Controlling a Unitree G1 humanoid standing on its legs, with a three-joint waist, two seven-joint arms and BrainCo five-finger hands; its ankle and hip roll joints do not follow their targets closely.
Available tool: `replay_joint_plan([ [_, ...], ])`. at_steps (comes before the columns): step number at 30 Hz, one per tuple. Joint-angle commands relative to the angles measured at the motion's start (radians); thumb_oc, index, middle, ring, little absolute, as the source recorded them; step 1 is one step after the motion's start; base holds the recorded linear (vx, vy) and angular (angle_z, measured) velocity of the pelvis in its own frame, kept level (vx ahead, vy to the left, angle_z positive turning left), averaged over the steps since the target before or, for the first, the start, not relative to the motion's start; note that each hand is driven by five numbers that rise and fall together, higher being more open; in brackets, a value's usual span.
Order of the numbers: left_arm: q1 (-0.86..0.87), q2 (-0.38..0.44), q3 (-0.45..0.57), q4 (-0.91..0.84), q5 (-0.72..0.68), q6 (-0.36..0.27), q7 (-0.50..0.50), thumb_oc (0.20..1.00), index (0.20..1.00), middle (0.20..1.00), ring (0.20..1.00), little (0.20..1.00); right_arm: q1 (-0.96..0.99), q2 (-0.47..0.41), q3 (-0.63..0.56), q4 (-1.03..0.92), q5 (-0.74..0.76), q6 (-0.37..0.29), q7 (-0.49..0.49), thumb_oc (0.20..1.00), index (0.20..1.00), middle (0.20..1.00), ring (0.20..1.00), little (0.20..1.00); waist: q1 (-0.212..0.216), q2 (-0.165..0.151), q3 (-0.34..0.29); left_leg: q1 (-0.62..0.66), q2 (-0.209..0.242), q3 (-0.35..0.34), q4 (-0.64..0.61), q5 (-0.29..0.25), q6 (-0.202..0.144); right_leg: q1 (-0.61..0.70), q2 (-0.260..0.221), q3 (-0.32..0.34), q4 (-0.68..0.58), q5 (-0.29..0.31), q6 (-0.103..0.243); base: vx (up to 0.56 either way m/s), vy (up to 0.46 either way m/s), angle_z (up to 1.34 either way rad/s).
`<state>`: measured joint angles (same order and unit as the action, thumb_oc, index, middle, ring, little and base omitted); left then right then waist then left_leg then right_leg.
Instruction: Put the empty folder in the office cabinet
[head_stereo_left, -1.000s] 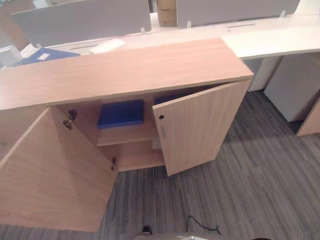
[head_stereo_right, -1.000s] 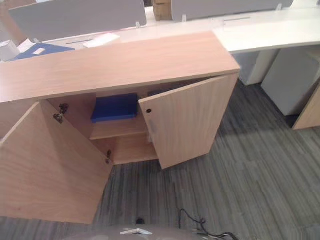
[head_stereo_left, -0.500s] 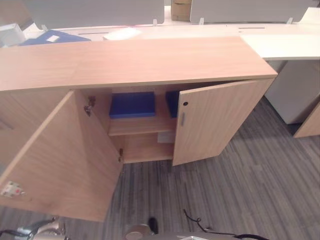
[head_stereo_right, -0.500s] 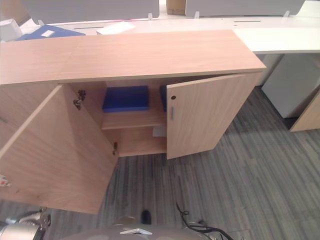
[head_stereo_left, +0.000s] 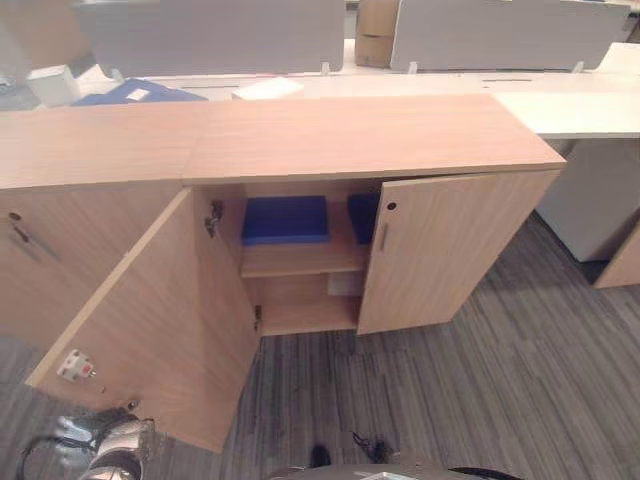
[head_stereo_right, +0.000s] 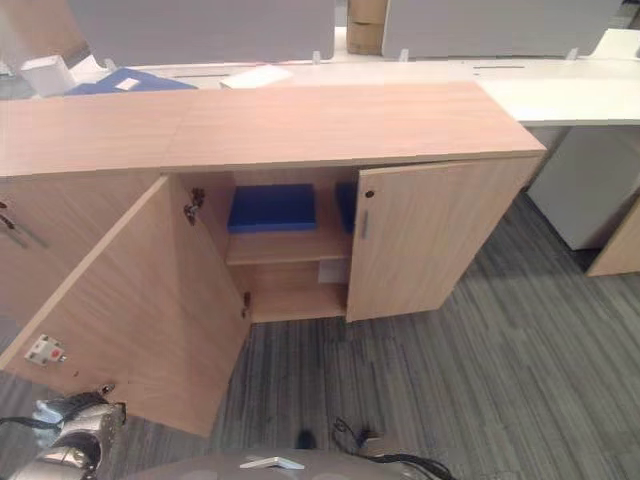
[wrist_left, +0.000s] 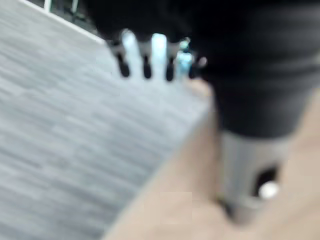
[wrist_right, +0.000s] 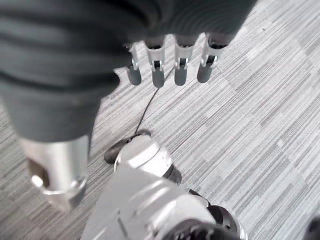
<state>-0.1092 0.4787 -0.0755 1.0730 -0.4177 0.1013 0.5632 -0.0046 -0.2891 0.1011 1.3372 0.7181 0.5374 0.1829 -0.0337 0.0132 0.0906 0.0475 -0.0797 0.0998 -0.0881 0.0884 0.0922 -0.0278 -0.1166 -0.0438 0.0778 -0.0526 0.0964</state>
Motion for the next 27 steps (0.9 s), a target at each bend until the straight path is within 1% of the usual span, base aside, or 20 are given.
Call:
replay_joint_plan([
  [1, -0.074, 0.064, -0.007, -0.015, 0.117, -0.069, 0.005, 1.0, 1.0, 1.0, 1.0, 1.0, -0.02, -0.015, -0.001, 0.034, -0.032, -0.01, -0.01, 1.0, 1.0, 1.0, 1.0, 1.0, -0.006, -0.018, 0.019, 0.051, 0.055, -0.022, 0.001, -0.105, -0.064, 0.104, 0.018, -0.019, -0.151, 0.156, 0.037, 0.04, -0.041, -0.09],
  [2, -0.078, 0.058, -0.043, -0.168, 0.146, -0.064, -0.011, 1.0, 1.0, 1.0, 1.0, 1.0, -0.024, -0.016, -0.007, 0.031, -0.021, -0.008, -0.002, 1.0, 1.0, 1.0, 1.0, 1.0, 0.004, -0.021, 0.017, 0.054, 0.055, -0.026, 0.001, -0.11, -0.066, 0.114, 0.022, -0.024, -0.159, 0.153, 0.033, 0.02, -0.031, -0.02],
  [3, -0.078, 0.058, -0.043, -0.168, 0.146, -0.064, -0.011, 1.0, 1.0, 1.0, 1.0, 1.0, -0.024, -0.016, -0.007, 0.031, -0.021, -0.008, -0.002, 1.0, 1.0, 1.0, 1.0, 1.0, 0.004, -0.021, 0.017, 0.054, 0.055, -0.026, 0.001, -0.11, -0.066, 0.114, 0.022, -0.024, -0.159, 0.153, 0.033, 0.03, -0.058, 0.04],
  [4, -0.079, 0.062, -0.063, -0.286, 0.131, -0.052, -0.045, 1.0, 1.0, 1.0, 1.0, 1.0, -0.022, -0.012, -0.009, 0.022, -0.006, -0.006, -0.008, 1.0, 1.0, 1.0, 1.0, 1.0, 0.01, -0.025, 0.016, 0.055, 0.054, -0.029, 0.001, -0.11, -0.066, 0.119, 0.025, -0.027, -0.165, 0.153, 0.03, 0.01, -0.027, 0.05],
  [5, -0.079, 0.062, -0.063, -0.286, 0.131, -0.052, -0.045, 1.0, 1.0, 1.0, 1.0, 1.0, -0.022, -0.012, -0.009, 0.022, -0.006, -0.006, -0.008, 1.0, 1.0, 1.0, 1.0, 1.0, 0.01, -0.025, 0.016, 0.055, 0.054, -0.029, 0.001, -0.11, -0.066, 0.119, 0.025, -0.027, -0.165, 0.153, 0.03, 0.01, -0.046, 0.23],
  [7, -0.083, 0.061, -0.074, -0.447, 0.087, -0.039, -0.128, 1.0, 1.0, 1.0, 1.0, 1.0, -0.015, -0.005, -0.013, 0.015, 0.005, -0.003, -0.012, 1.0, 1.0, 1.0, 1.0, 1.0, 0.018, -0.03, 0.017, 0.055, 0.054, -0.033, 0.001, -0.112, -0.067, 0.122, 0.027, -0.033, -0.165, 0.148, 0.027, 0.0, -0.039, 0.36],
  [8, -0.083, 0.061, -0.074, -0.447, 0.087, -0.039, -0.128, 1.0, 1.0, 1.0, 1.0, 1.0, -0.015, -0.005, -0.013, 0.015, 0.005, -0.003, -0.012, 1.0, 1.0, 1.0, 1.0, 1.0, 0.018, -0.03, 0.017, 0.055, 0.054, -0.033, 0.001, -0.112, -0.067, 0.122, 0.027, -0.033, -0.165, 0.148, 0.027, -0.01, -0.039, 0.29],
  [10, -0.081, 0.029, -0.093, -0.63, 0.051, -0.041, -0.225, 1.0, 1.0, 1.0, 1.0, 1.0, -0.008, 0.004, -0.021, 0.015, 0.01, -0.005, -0.017, 1.0, 1.0, 1.0, 1.0, 1.0, 0.024, -0.034, 0.021, 0.055, 0.054, -0.041, 0.001, -0.113, -0.066, 0.126, 0.03, -0.039, -0.165, 0.145, 0.021, -0.01, -0.031, 0.16],
  [11, -0.081, 0.029, -0.093, -0.63, 0.051, -0.041, -0.225, 1.0, 1.0, 1.0, 1.0, 1.0, -0.008, 0.004, -0.021, 0.015, 0.01, -0.005, -0.017, 1.0, 1.0, 1.0, 1.0, 1.0, 0.024, -0.034, 0.021, 0.055, 0.054, -0.041, 0.001, -0.113, -0.066, 0.126, 0.03, -0.039, -0.165, 0.145, 0.021, -0.01, -0.029, 0.19],
  [12, -0.078, 0.005, -0.114, -0.726, 0.038, -0.062, -0.275, 1.0, 1.0, 1.0, 1.0, 1.0, -0.007, 0.009, -0.025, 0.014, 0.019, -0.002, -0.024, 1.0, 1.0, 1.0, 1.0, 1.0, 0.027, -0.036, 0.024, 0.055, 0.054, -0.045, 0.001, -0.112, -0.065, 0.128, 0.031, -0.044, -0.165, 0.144, 0.018, -0.01, -0.018, 0.13],
  [15, -0.077, -0.008, -0.127, -0.768, 0.035, -0.079, -0.291, 1.0, 1.0, 1.0, 1.0, 1.0, -0.007, 0.01, -0.026, 0.016, 0.02, -0.001, -0.025, 1.0, 1.0, 1.0, 1.0, 1.0, 0.028, -0.038, 0.025, 0.056, 0.054, -0.046, 0.001, -0.112, -0.065, 0.129, 0.031, -0.045, -0.165, 0.144, 0.017, -0.01, -0.021, 0.25],
  [16, -0.082, -0.057, -0.17, -0.869, -0.007, -0.118, -0.355, 1.0, 1.0, 1.0, 1.0, 1.0, -0.01, 0.017, -0.022, 0.021, 0.027, 0.002, -0.029, 1.0, 1.0, 1.0, 1.0, 1.0, 0.028, -0.043, 0.03, 0.057, 0.053, -0.05, 0.001, -0.112, -0.065, 0.131, 0.031, -0.05, -0.165, 0.145, 0.014, -0.01, -0.024, 0.11],
  [17, -0.082, -0.057, -0.17, -0.869, -0.007, -0.118, -0.355, 1.0, 1.0, 1.0, 1.0, 1.0, -0.01, 0.017, -0.022, 0.021, 0.027, 0.002, -0.029, 1.0, 1.0, 1.0, 1.0, 1.0, 0.028, -0.043, 0.03, 0.057, 0.053, -0.05, 0.001, -0.112, -0.065, 0.131, 0.031, -0.05, -0.165, 0.145, 0.014, -0.02, -0.048, 0.04],
  [18, -0.088, -0.095, -0.222, -0.952, -0.062, -0.149, -0.409, 1.0, 1.0, 1.0, 1.0, 1.0, -0.016, 0.026, -0.009, 0.026, 0.037, -0.001, -0.036, 1.0, 1.0, 1.0, 1.0, 1.0, 0.028, -0.047, 0.032, 0.059, 0.053, -0.052, 0.001, -0.114, -0.063, 0.132, 0.032, -0.053, -0.165, 0.146, 0.013, -0.01, -0.024, -0.07],
  [19, -0.088, -0.095, -0.222, -0.952, -0.062, -0.149, -0.409, 1.0, 1.0, 1.0, 1.0, 1.0, -0.016, 0.026, -0.009, 0.026, 0.037, -0.001, -0.036, 1.0, 1.0, 1.0, 1.0, 1.0, 0.028, -0.047, 0.032, 0.059, 0.053, -0.052, 0.001, -0.114, -0.063, 0.132, 0.032, -0.053, -0.165, 0.146, 0.013, -0.02, -0.045, 0.22],
  [21, -0.082, -0.139, -0.31, -1.056, -0.212, -0.117, -0.484, 1.0, 1.0, 1.0, 1.0, 1.0, -0.023, 0.038, 0.016, 0.028, 0.061, -0.006, -0.046, 1.0, 1.0, 1.0, 1.0, 1.0, 0.026, -0.054, 0.034, 0.061, 0.051, -0.055, 0.001, -0.116, -0.062, 0.133, 0.032, -0.057, -0.165, 0.149, 0.014, -0.02, -0.031, 0.46],
  [23, -0.083, -0.151, -0.345, -1.074, -0.262, -0.115, -0.515, 1.0, 1.0, 1.0, 1.0, 1.0, -0.025, 0.042, 0.023, 0.028, 0.065, -0.008, -0.049, 1.0, 1.0, 1.0, 1.0, 1.0, 0.024, -0.054, 0.035, 0.061, 0.051, -0.054, 0.001, -0.115, -0.062, 0.133, 0.031, -0.059, -0.165, 0.151, 0.015, -0.02, -0.011, -0.58],
  [24, -0.079, -0.165, -0.409, -1.114, -0.37, -0.093, -0.558, 1.0, 1.0, 1.0, 1.0, 1.0, -0.03, 0.045, 0.041, 0.03, 0.073, -0.012, -0.051, 1.0, 1.0, 1.0, 1.0, 1.0, 0.02, -0.054, 0.035, 0.062, 0.049, -0.054, 0.001, -0.117, -0.061, 0.131, 0.031, -0.059, -0.165, 0.152, 0.018, -0.02, -0.007, -0.67],
  [26, -0.078, -0.169, -0.436, -1.132, -0.407, -0.08, -0.574, 1.0, 1.0, 1.0, 1.0, 1.0, -0.032, 0.047, 0.047, 0.028, 0.074, -0.013, -0.055, 1.0, 1.0, 1.0, 1.0, 1.0, 0.017, -0.053, 0.035, 0.062, 0.049, -0.053, 0.001, -0.119, -0.06, 0.13, 0.031, -0.058, -0.165, 0.152, 0.019, -0.02, 0.005, -0.01],
  [27, -0.076, -0.176, -0.498, -1.164, -0.477, -0.034, -0.575, 1.0, 1.0, 1.0, 1.0, 1.0, -0.041, 0.047, 0.055, 0.031, 0.061, -0.014, -0.051, 1.0, 1.0, 1.0, 1.0, 1.0, 0.009, -0.05, 0.032, 0.064, 0.048, -0.048, 0.001, -0.122, -0.059, 0.129, 0.03, -0.054, -0.165, 0.152, 0.023, -0.02, 0.01, -0.13],
])
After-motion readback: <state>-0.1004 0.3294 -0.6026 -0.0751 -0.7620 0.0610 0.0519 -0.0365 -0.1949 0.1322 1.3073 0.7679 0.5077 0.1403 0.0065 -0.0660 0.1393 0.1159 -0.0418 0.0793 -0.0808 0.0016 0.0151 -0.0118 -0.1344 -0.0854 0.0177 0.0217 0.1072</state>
